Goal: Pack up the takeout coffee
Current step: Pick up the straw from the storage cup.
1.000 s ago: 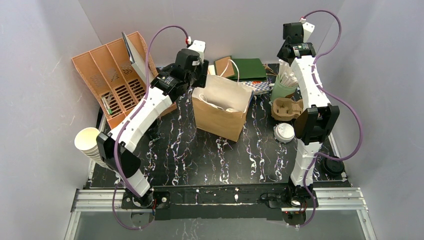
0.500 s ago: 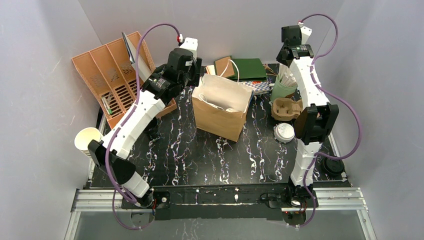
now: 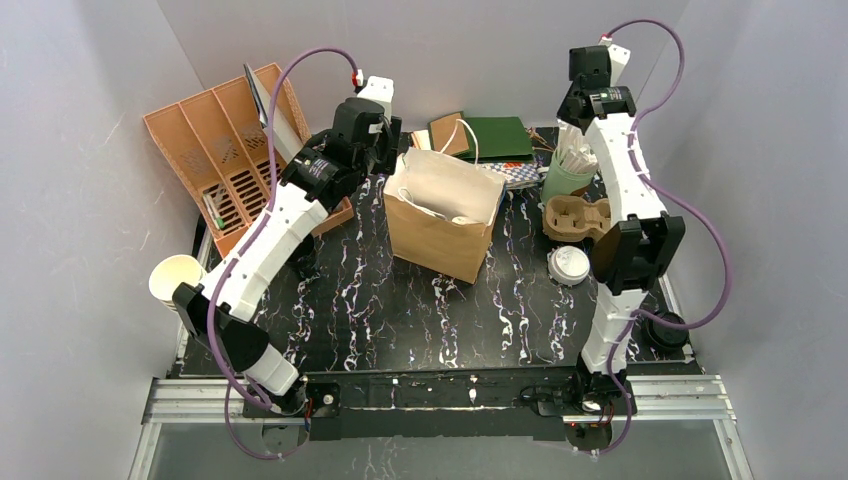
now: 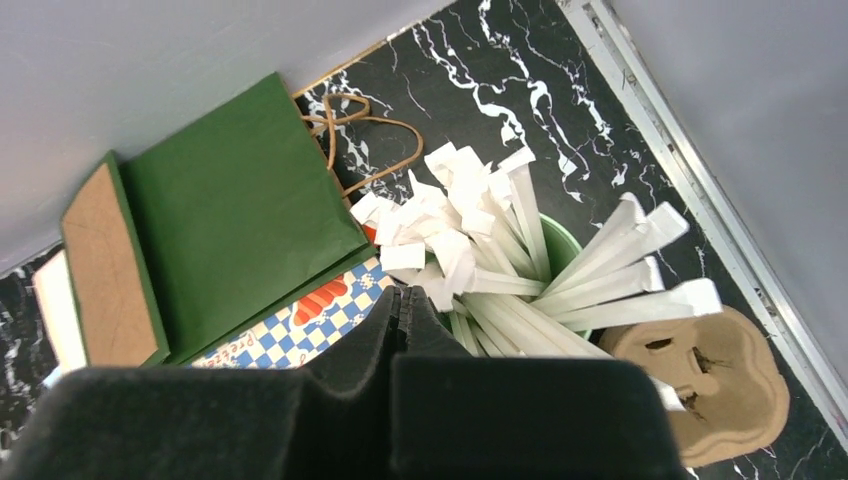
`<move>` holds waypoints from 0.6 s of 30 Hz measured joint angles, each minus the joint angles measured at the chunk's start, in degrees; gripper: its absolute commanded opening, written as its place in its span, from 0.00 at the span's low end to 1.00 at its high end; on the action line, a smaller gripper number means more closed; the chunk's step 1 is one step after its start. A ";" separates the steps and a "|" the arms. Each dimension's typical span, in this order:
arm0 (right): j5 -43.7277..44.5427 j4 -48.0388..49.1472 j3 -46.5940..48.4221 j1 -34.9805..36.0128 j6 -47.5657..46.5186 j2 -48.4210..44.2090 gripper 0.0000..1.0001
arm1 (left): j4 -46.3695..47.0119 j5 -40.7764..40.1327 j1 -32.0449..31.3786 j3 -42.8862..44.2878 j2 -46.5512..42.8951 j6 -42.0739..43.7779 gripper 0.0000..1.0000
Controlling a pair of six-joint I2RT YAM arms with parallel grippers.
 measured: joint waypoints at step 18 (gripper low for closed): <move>-30.95 13.66 -12.68 -0.04 -6.64 -34.93 0.01 | -0.13 1.11 0.00 -4.09 -8.87 -3.48 0.51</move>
